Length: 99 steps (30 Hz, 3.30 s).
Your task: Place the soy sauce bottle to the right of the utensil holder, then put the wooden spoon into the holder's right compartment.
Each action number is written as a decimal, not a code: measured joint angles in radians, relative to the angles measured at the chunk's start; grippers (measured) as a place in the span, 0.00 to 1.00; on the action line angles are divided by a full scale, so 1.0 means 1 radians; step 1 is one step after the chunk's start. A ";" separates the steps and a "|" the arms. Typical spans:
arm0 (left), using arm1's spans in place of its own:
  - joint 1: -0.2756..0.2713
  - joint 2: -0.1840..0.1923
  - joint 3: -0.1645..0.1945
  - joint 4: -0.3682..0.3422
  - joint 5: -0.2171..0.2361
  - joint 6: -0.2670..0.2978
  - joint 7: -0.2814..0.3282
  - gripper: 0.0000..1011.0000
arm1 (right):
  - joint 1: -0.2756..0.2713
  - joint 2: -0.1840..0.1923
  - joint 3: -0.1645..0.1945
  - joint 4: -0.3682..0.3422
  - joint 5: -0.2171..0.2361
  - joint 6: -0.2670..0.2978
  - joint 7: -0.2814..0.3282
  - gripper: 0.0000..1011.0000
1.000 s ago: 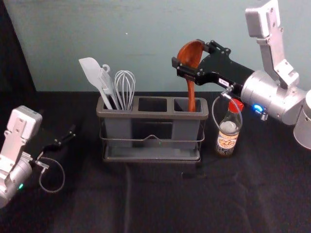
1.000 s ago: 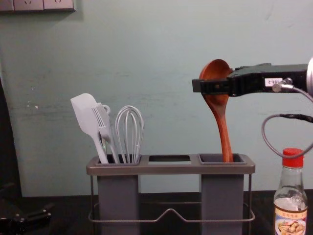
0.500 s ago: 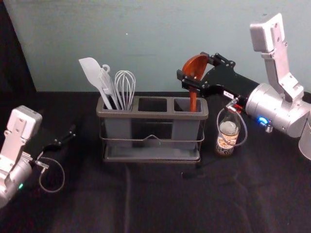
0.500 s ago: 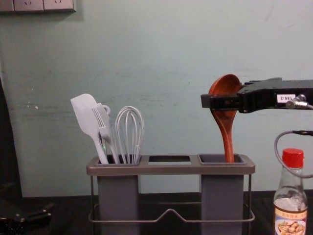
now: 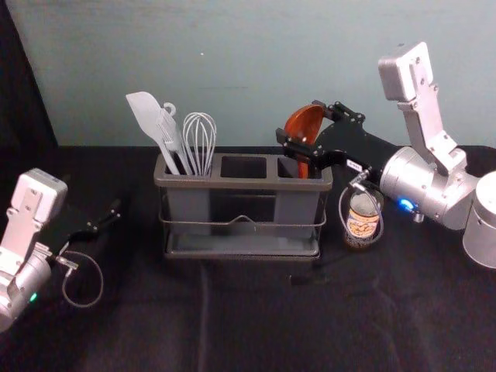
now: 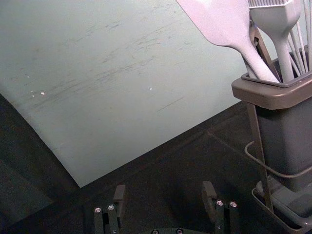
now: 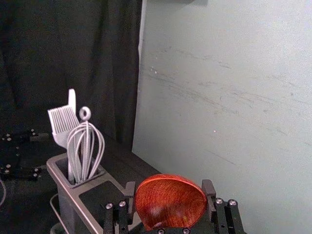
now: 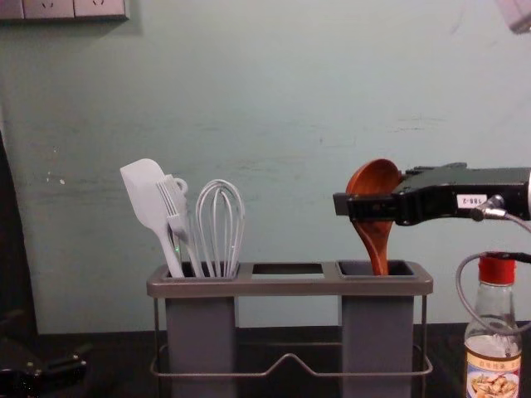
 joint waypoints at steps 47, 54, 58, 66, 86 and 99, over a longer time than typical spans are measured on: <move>0.000 0.000 0.000 0.000 0.000 0.000 0.000 1.00 | -0.012 -0.011 -0.003 -0.008 -0.036 0.009 -0.024 0.99; 0.000 0.000 0.000 0.000 0.000 0.000 0.000 1.00 | -0.098 -0.020 0.037 -0.112 -0.076 0.010 -0.110 0.99; 0.000 0.000 0.000 0.000 0.000 0.000 0.000 1.00 | -0.176 -0.029 0.075 -0.181 -0.095 -0.005 -0.175 0.99; 0.000 0.000 0.000 0.000 0.000 0.000 0.000 1.00 | -0.361 -0.040 0.161 -0.297 -0.097 -0.062 -0.252 0.99; 0.000 0.000 0.000 0.000 0.000 0.000 0.000 1.00 | -0.634 -0.101 0.226 -0.291 -0.158 -0.185 -0.335 0.99; 0.000 0.000 0.000 0.000 0.000 0.000 0.000 1.00 | -0.652 -0.151 0.244 -0.211 -0.177 -0.382 -0.310 0.99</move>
